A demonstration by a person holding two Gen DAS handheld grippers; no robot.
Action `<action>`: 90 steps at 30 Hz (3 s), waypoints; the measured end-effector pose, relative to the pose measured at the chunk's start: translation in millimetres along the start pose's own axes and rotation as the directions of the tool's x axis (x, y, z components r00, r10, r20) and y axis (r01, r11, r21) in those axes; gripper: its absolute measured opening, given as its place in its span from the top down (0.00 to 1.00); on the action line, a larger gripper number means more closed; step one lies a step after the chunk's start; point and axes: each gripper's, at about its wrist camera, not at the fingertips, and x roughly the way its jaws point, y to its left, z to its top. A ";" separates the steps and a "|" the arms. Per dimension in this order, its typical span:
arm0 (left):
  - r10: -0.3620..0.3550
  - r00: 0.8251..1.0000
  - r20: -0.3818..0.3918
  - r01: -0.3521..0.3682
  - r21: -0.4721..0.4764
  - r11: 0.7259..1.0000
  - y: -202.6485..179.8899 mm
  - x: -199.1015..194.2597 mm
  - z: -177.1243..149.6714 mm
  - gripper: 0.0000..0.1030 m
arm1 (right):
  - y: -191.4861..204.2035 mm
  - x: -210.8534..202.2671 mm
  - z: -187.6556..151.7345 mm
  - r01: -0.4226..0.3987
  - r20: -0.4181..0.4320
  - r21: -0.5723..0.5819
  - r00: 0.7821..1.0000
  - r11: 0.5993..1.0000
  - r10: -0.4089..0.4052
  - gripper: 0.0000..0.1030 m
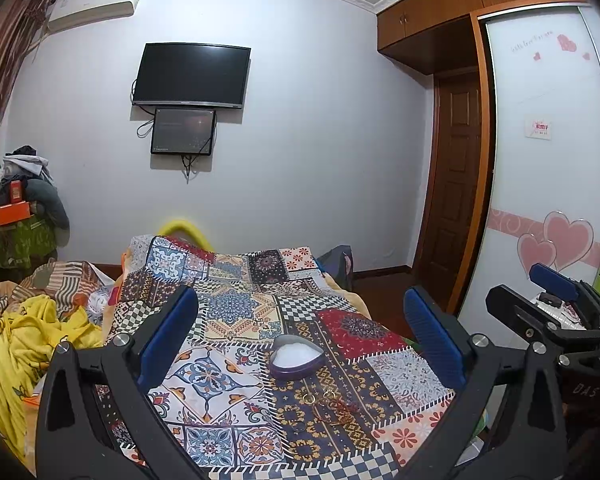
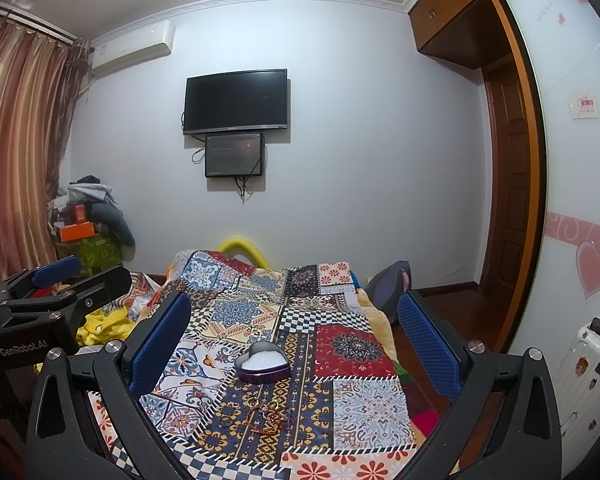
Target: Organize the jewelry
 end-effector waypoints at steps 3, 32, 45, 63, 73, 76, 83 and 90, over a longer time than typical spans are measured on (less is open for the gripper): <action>0.001 1.000 -0.001 -0.001 0.001 1.000 -0.1 0.1 0.2 0.00 | 0.2 -0.9 -0.6 0.000 0.000 0.001 1.000 1.000 0.000 0.00; 0.034 0.998 -0.059 -0.035 -0.011 0.999 9.1 21.4 -8.6 0.00 | -6.4 16.8 -9.2 0.003 -0.071 0.002 0.998 1.000 -0.003 0.00; 0.043 0.940 -0.337 -0.054 -0.024 0.998 40.2 91.2 -61.8 0.20 | -16.6 55.9 -46.8 -0.001 -0.253 0.015 0.967 1.000 0.004 0.15; -0.073 0.780 -0.622 0.068 -0.032 0.997 22.9 154.7 -144.4 0.48 | -29.7 106.0 -121.5 -0.093 -0.531 0.085 0.838 0.992 0.124 0.58; -0.104 0.724 -0.682 0.092 -0.054 0.994 21.3 179.4 -165.5 0.66 | -36.1 131.6 -140.0 -0.123 -0.597 0.133 0.782 0.983 0.178 0.71; -0.109 0.721 -0.685 0.097 -0.056 0.994 20.7 181.5 -169.4 0.66 | -36.0 138.4 -143.9 -0.137 -0.606 0.140 0.772 0.981 0.194 0.73; -0.120 0.718 -0.685 0.106 -0.062 0.992 18.6 183.6 -173.0 0.69 | -32.8 151.8 -150.1 -0.157 -0.618 0.130 0.759 0.979 0.204 0.73; -0.144 0.711 -0.688 0.108 -0.095 0.990 22.2 187.4 -174.0 0.81 | -28.4 156.0 -155.0 -0.166 -0.624 0.069 0.762 0.984 0.172 0.83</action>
